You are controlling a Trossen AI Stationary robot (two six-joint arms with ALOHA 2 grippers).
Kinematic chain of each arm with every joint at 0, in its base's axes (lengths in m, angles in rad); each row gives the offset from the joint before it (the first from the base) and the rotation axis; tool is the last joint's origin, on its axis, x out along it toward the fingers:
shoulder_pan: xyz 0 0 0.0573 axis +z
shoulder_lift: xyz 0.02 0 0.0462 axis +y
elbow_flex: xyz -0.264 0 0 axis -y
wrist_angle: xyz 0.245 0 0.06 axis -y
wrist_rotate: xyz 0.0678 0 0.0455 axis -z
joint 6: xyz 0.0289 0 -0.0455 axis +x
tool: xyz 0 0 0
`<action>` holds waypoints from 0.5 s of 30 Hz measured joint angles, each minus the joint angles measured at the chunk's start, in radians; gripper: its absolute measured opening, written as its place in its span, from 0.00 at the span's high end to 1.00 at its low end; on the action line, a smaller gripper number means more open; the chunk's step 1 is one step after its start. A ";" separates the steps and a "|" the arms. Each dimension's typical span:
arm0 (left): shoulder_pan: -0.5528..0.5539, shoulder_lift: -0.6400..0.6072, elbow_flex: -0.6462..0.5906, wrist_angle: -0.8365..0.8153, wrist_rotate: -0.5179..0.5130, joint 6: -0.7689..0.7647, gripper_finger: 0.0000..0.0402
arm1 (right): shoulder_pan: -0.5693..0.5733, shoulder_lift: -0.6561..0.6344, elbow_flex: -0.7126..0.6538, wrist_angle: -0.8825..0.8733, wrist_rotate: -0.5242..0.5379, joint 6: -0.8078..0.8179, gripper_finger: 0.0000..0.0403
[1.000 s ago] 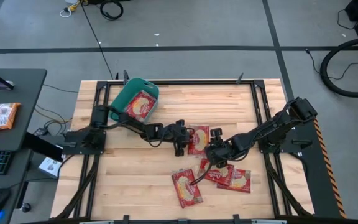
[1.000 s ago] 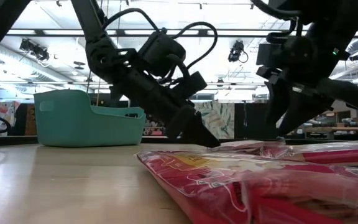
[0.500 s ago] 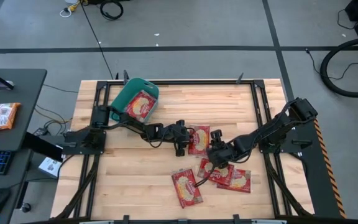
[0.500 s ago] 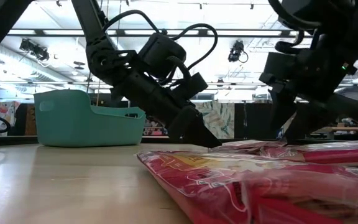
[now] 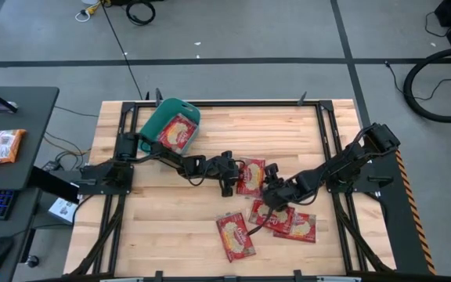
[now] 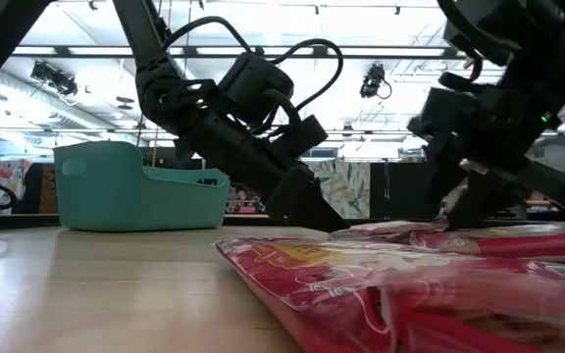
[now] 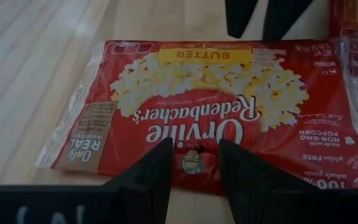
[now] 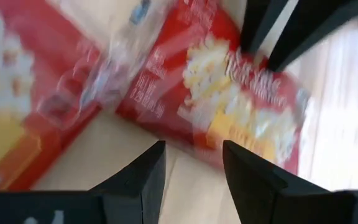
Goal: Sort popcorn bags into baskets
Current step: Put the red popcorn bag into the green bin
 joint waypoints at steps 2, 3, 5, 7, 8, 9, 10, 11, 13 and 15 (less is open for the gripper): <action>0.000 0.000 -0.001 0.000 0.000 0.000 0.67 | -0.007 0.000 0.000 0.041 -0.002 -0.044 0.59; 0.000 0.000 -0.001 0.000 0.000 0.000 0.67 | -0.010 0.000 -0.001 0.067 -0.005 -0.064 0.59; 0.000 0.000 -0.001 0.000 0.000 0.000 0.67 | -0.019 0.000 0.000 0.118 -0.013 -0.099 0.59; 0.000 0.000 -0.001 0.000 -0.001 0.000 0.67 | -0.030 0.000 0.000 0.147 -0.020 -0.115 0.59; 0.000 0.000 -0.001 0.000 -0.002 0.000 0.67 | -0.035 0.000 0.000 0.170 -0.022 -0.115 0.59; 0.000 0.000 -0.001 0.000 -0.003 0.000 0.67 | -0.040 0.000 0.000 0.198 -0.022 -0.115 0.59; 0.000 0.000 -0.001 0.000 -0.003 0.000 0.67 | -0.042 0.000 0.000 0.224 -0.022 -0.117 0.59; 0.000 0.000 -0.001 0.000 -0.003 0.000 0.67 | -0.043 0.000 0.000 0.246 -0.018 -0.126 0.59; 0.000 0.001 -0.001 0.000 -0.003 0.000 0.67 | -0.042 0.000 0.000 0.281 0.000 -0.161 0.59; 0.000 0.001 -0.001 0.000 -0.003 0.000 0.67 | -0.041 0.000 0.000 0.303 0.015 -0.193 0.59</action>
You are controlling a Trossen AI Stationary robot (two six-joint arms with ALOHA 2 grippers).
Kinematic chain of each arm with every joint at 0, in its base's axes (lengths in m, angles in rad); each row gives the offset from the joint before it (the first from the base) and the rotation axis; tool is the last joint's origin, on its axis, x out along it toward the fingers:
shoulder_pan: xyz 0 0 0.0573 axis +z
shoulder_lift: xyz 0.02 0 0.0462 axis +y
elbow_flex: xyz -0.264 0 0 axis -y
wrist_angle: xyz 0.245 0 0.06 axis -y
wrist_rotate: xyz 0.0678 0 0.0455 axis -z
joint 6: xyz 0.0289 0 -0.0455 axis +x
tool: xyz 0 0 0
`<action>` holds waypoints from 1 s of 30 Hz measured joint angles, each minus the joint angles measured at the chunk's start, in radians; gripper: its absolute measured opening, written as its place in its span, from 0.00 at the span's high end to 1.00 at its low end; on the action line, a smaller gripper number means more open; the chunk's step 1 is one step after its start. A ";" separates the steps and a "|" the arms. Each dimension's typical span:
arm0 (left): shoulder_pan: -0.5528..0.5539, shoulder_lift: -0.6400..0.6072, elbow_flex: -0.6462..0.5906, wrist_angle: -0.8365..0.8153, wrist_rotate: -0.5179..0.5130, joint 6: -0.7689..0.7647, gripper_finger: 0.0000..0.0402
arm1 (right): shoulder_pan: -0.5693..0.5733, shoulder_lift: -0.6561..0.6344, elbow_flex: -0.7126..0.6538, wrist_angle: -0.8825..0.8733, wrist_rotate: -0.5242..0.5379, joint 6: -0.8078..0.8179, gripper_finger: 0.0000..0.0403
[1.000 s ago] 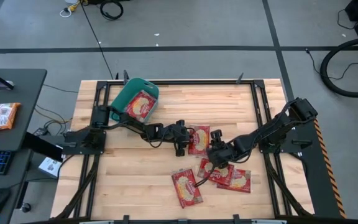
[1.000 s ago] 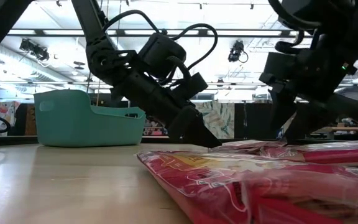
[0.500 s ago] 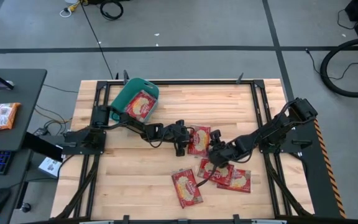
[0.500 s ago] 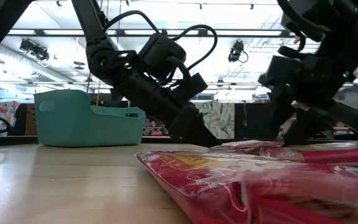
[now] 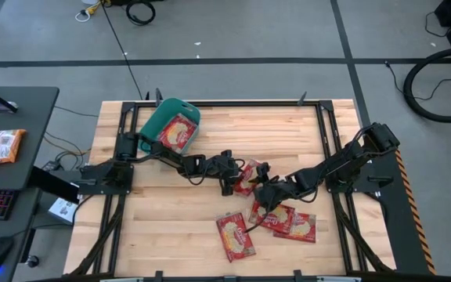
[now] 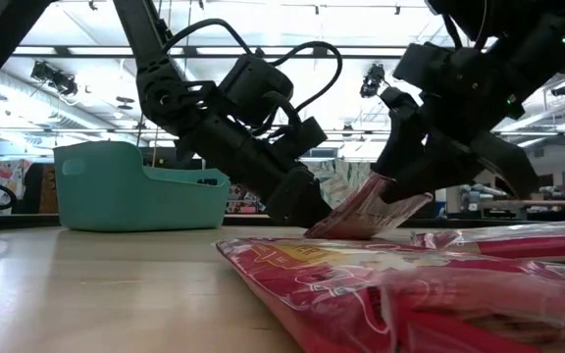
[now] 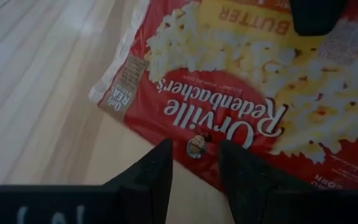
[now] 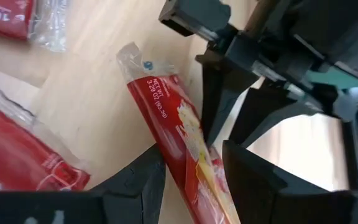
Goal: Sort popcorn bags into baskets
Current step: Put the red popcorn bag into the green bin
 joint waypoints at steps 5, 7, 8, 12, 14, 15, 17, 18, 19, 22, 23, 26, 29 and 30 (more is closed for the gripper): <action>-0.002 0.000 0.000 0.000 -0.001 0.000 0.67 | -0.013 0.000 0.000 0.002 0.007 -0.010 0.63; -0.005 -0.006 0.000 -0.007 0.000 0.000 0.67 | -0.016 0.000 0.000 0.002 0.007 0.013 0.67; -0.006 -0.013 -0.001 -0.023 0.002 0.002 0.67 | -0.017 0.000 0.001 0.002 0.006 0.021 0.69; -0.013 -0.073 -0.005 -0.108 0.015 0.014 0.67 | -0.019 0.000 0.002 -0.006 -0.023 0.031 0.80; -0.014 -0.105 -0.005 -0.150 0.017 0.023 0.67 | -0.019 0.000 0.002 -0.014 -0.028 0.031 0.86; -0.014 -0.122 -0.005 -0.171 0.019 0.027 0.67 | -0.019 0.000 0.002 -0.017 -0.027 0.031 0.89; -0.013 -0.141 -0.004 -0.187 0.019 0.028 0.67 | -0.018 0.000 0.002 -0.025 -0.027 0.032 0.94; -0.013 -0.152 -0.004 -0.206 0.019 0.028 0.67 | -0.018 0.000 0.002 -0.025 -0.027 0.032 0.96; -0.013 -0.158 -0.005 -0.215 0.018 0.031 0.67 | -0.018 -0.001 0.003 -0.029 -0.027 0.031 0.96; -0.013 -0.176 -0.005 -0.231 0.003 0.046 0.67 | -0.018 -0.001 0.034 -0.092 -0.024 0.036 0.96; -0.013 -0.180 -0.005 -0.231 -0.004 0.052 0.68 | -0.018 -0.001 0.050 -0.128 -0.018 0.044 0.95; -0.013 -0.195 -0.005 -0.257 -0.016 0.054 0.70 | -0.018 -0.001 0.110 -0.270 0.010 0.089 0.94; -0.013 -0.207 -0.006 -0.267 -0.020 0.063 0.73 | -0.018 -0.001 0.175 -0.406 0.016 0.115 0.95; -0.013 -0.217 -0.010 -0.259 -0.025 0.072 0.74 | -0.017 -0.001 0.193 -0.445 0.017 0.122 0.96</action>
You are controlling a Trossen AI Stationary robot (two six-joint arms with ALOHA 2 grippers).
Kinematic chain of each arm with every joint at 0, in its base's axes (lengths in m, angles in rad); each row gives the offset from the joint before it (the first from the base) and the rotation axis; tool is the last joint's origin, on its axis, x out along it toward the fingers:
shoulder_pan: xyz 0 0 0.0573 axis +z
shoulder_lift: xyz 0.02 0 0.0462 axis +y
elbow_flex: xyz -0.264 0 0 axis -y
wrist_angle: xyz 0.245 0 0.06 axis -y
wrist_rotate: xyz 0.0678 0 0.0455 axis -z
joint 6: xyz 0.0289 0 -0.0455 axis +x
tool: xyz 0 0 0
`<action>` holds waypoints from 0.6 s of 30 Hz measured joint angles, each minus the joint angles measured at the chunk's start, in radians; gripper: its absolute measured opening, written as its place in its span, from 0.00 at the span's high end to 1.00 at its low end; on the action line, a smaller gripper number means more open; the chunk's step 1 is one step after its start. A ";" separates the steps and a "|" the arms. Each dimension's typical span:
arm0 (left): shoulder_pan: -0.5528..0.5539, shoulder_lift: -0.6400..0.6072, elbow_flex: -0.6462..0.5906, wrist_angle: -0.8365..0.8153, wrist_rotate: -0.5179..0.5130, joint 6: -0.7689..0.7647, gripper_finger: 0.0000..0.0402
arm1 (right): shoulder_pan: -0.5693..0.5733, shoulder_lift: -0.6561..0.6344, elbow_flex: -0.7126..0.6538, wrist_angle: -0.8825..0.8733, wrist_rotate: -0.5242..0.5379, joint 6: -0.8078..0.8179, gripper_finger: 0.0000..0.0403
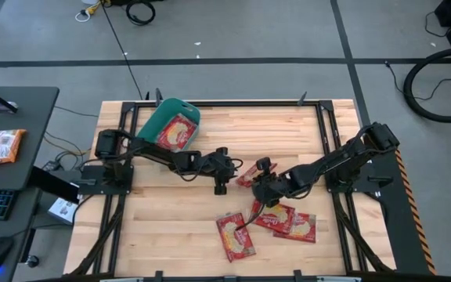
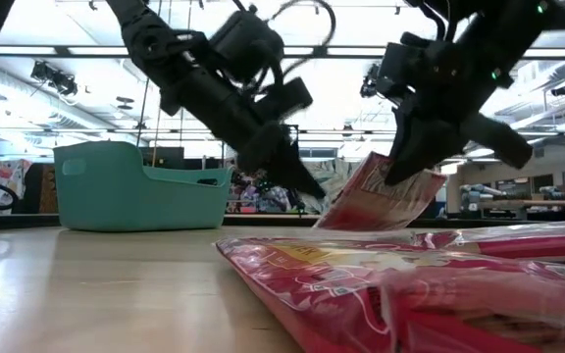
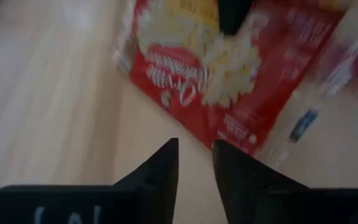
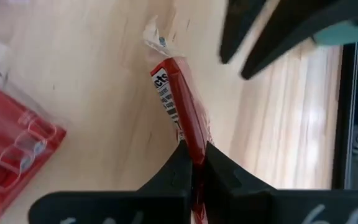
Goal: Sort popcorn bags into baskets
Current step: Put the red popcorn bag into the green bin
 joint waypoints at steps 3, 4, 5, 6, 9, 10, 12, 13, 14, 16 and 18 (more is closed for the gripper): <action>0.000 -0.054 -0.050 0.034 -0.030 0.006 0.78 | 0.001 0.000 0.048 -0.121 0.014 0.033 0.96; 0.000 -0.076 -0.072 0.046 -0.033 0.006 0.79 | 0.002 -0.001 0.059 -0.159 0.027 0.049 0.96; 0.000 -0.102 -0.099 0.058 -0.034 0.004 0.80 | 0.005 -0.001 0.068 -0.195 0.045 0.067 0.96; 0.000 -0.128 -0.122 0.087 -0.034 0.004 0.81 | 0.009 -0.005 0.074 -0.227 0.073 0.083 0.95; -0.007 -0.183 -0.167 0.146 -0.034 0.008 0.83 | 0.011 -0.026 0.081 -0.246 0.137 0.113 0.95; -0.009 -0.189 -0.174 0.146 -0.032 0.008 0.83 | 0.011 -0.034 0.082 -0.238 0.142 0.114 0.95; -0.018 -0.188 -0.176 0.146 -0.032 0.026 0.82 | 0.005 -0.045 0.082 -0.226 0.143 0.115 0.95; -0.024 -0.188 -0.176 0.151 -0.033 0.050 0.81 | 0.002 -0.049 0.082 -0.219 0.143 0.115 0.95; -0.029 -0.188 -0.175 0.162 -0.036 0.068 0.79 | -0.001 -0.054 0.082 -0.213 0.144 0.117 0.95; -0.041 -0.188 -0.174 0.180 -0.058 0.092 0.75 | -0.004 -0.064 0.082 -0.205 0.146 0.129 0.95; -0.052 -0.188 -0.174 0.208 -0.098 0.097 0.70 | -0.005 -0.070 0.082 -0.189 0.146 0.140 0.95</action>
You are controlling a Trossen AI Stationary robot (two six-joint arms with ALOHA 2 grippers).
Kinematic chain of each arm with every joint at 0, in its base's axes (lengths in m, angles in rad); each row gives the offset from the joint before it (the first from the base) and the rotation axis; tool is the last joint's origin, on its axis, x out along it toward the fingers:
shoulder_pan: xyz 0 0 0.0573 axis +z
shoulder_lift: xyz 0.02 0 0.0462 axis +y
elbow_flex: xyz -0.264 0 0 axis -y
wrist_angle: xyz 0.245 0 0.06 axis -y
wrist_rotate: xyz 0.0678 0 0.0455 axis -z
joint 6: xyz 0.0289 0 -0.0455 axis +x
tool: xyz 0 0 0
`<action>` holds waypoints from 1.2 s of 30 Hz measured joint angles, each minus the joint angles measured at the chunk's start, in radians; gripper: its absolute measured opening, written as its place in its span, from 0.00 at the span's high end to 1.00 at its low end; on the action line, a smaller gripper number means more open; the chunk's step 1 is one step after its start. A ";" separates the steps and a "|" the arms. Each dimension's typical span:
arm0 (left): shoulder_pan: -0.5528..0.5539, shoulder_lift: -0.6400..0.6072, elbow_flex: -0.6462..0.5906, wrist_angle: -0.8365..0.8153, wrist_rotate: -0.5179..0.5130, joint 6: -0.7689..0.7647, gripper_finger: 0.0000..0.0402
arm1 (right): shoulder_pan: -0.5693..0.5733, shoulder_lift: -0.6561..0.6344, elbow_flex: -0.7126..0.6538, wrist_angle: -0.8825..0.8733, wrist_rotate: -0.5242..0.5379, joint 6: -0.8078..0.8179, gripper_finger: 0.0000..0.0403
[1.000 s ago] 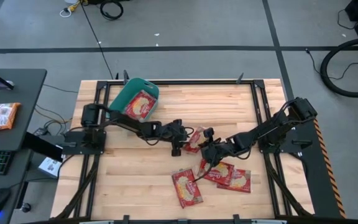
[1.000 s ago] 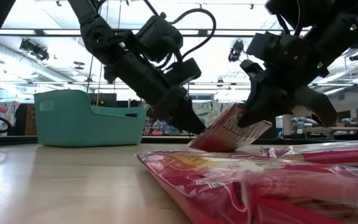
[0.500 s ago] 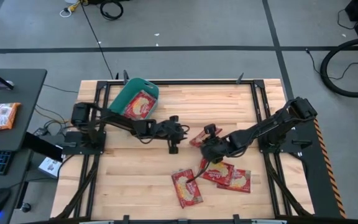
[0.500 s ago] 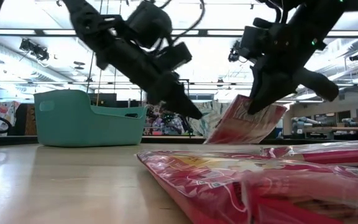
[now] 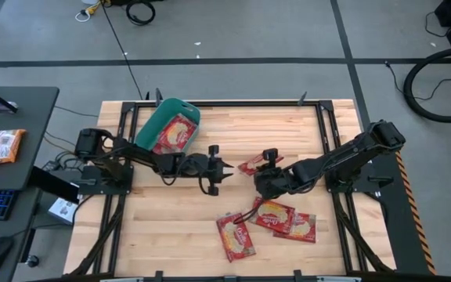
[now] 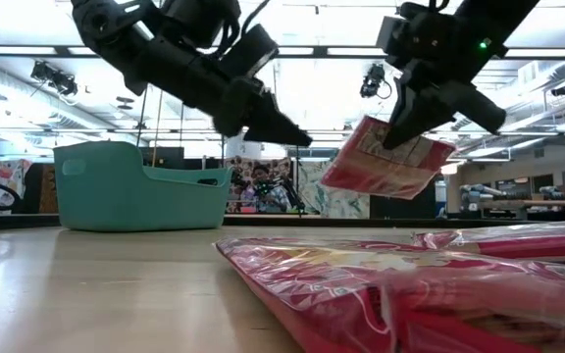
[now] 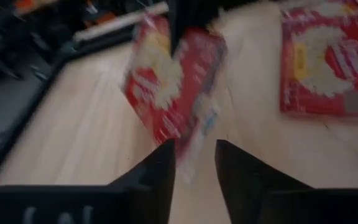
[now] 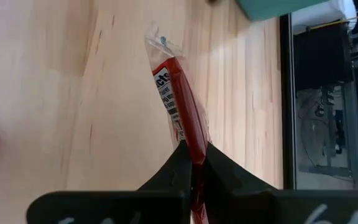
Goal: Sort popcorn bags into baskets
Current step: Put the red popcorn bag into the green bin
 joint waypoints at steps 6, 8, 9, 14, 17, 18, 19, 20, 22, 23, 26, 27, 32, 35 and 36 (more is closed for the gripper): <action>-0.014 0.008 0.004 0.067 -0.020 0.026 0.54 | -0.002 -0.004 0.000 0.100 -0.001 0.010 0.95; -0.014 0.009 0.005 0.062 -0.007 0.026 0.52 | -0.003 -0.004 0.000 0.136 -0.001 0.011 0.95; -0.013 0.009 0.006 0.063 0.005 0.026 0.51 | -0.005 -0.004 0.000 0.157 -0.001 0.011 0.95; -0.013 0.013 0.007 0.060 0.011 0.026 0.52 | -0.008 -0.004 0.000 0.241 -0.018 0.010 0.95; -0.013 0.013 0.007 0.050 0.007 0.026 0.56 | -0.010 -0.004 0.000 0.277 -0.044 0.009 0.94; -0.013 0.013 0.007 0.050 -0.004 0.026 0.58 | -0.011 -0.004 0.000 0.289 -0.050 0.008 0.94; -0.013 0.013 0.007 0.049 -0.012 0.026 0.60 | -0.011 -0.004 0.000 0.300 -0.053 0.008 0.94; -0.013 0.013 0.007 0.048 -0.015 0.026 0.62 | -0.011 -0.004 0.000 0.302 -0.053 0.008 0.94; -0.013 0.013 0.007 0.043 -0.017 0.026 0.67 | -0.011 -0.004 0.000 0.299 -0.056 0.008 0.93; -0.013 0.013 0.007 0.042 -0.017 0.026 0.69 | -0.011 -0.004 0.000 0.299 -0.056 0.008 0.92; -0.013 0.013 0.007 0.041 -0.017 0.026 0.77 | -0.011 -0.004 0.000 0.300 -0.059 0.008 0.91; -0.013 0.013 0.007 0.040 -0.017 0.026 0.80 | -0.011 -0.004 0.000 0.301 -0.066 0.008 0.90; -0.011 0.013 0.007 0.029 -0.014 0.026 0.90 | -0.011 -0.004 0.000 0.305 -0.076 0.025 0.88; -0.009 0.013 0.007 0.009 -0.017 0.026 0.91 | -0.010 -0.012 0.001 0.288 -0.075 0.039 0.85; -0.009 0.013 0.007 0.000 -0.018 0.026 0.91 | -0.010 -0.017 0.004 0.279 -0.075 0.042 0.83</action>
